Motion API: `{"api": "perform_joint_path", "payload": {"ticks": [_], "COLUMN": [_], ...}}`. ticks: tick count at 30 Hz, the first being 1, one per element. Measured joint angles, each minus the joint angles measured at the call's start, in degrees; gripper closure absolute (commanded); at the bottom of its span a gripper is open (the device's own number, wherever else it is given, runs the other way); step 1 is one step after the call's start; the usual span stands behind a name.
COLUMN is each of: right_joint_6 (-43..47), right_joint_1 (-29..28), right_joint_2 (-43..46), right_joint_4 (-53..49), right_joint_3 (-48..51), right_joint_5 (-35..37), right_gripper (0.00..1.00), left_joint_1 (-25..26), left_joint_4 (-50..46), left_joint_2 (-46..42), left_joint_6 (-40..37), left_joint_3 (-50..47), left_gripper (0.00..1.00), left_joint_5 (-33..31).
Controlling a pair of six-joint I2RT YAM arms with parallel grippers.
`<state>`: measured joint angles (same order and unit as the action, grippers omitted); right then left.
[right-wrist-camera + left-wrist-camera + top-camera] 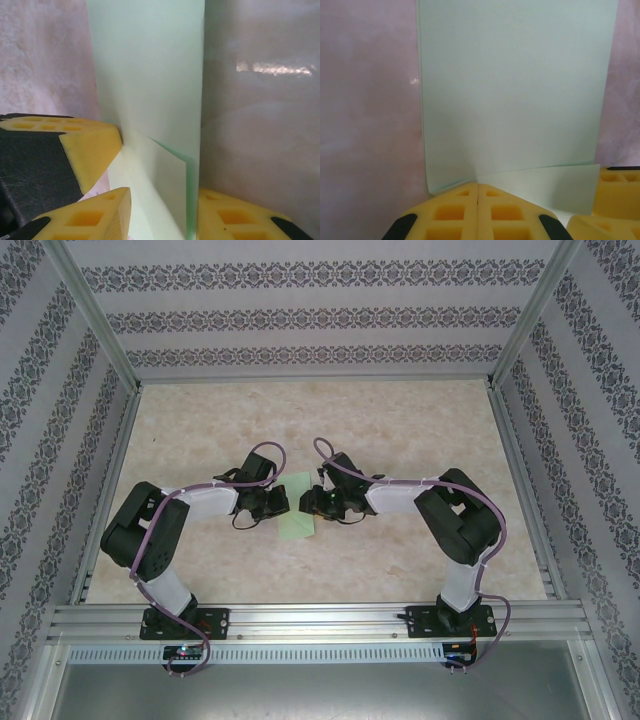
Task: Fold a paper plane with a square sheet of paper (pick it up from the middle)
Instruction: Turn over the paper at the center of the table.
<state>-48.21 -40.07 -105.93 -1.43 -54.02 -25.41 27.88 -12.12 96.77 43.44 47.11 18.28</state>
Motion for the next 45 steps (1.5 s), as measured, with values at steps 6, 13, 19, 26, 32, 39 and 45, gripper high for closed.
{"api": "perform_joint_path", "payload": {"ticks": [6, 13, 19, 26, 32, 39, 45], "right_joint_6": [-0.6, -2.7, -3.4, -3.2, -0.4, 5.8, 10.0], "right_joint_1": [0.4, 0.8, 0.9, 1.1, 1.2, 1.2, 1.2], "right_joint_2": [0.0, 0.0, 0.0, 0.6, 8.7, 19.1, 24.4], "right_joint_4": [3.2, 9.3, 11.4, 10.8, 1.3, -15.4, -32.0], "right_joint_3": [2.4, 4.8, 5.0, 5.1, 4.4, -0.9, -5.3], "right_joint_5": [-1.3, -4.5, -5.4, -5.4, -2.3, 8.0, 21.6], "right_gripper": [0.68, 0.72, 0.80, 0.92, 0.96, 0.96, 0.98], "left_joint_1": [0.0, 0.0, 0.0, 0.0, 0.0, 0.0, 0.0], "left_joint_4": [0.0, 0.0, 0.0, -2.2, -5.1, -7.7, -10.4], "left_joint_2": [-0.1, -0.3, -2.3, -6.8, -15.7, -24.3, -32.9], "left_joint_6": [0.0, 0.1, 0.2, 1.0, 2.8, 5.1, 7.1], "left_joint_3": [0.0, 0.0, 0.0, 0.0, 0.0, -0.6, -4.3], "left_gripper": [0.93, 0.92, 0.90, 0.87, 0.84, 0.84, 0.70], "left_joint_5": [0.0, 0.0, -0.7, -3.5, -10.4, -19.0, -28.6]}}
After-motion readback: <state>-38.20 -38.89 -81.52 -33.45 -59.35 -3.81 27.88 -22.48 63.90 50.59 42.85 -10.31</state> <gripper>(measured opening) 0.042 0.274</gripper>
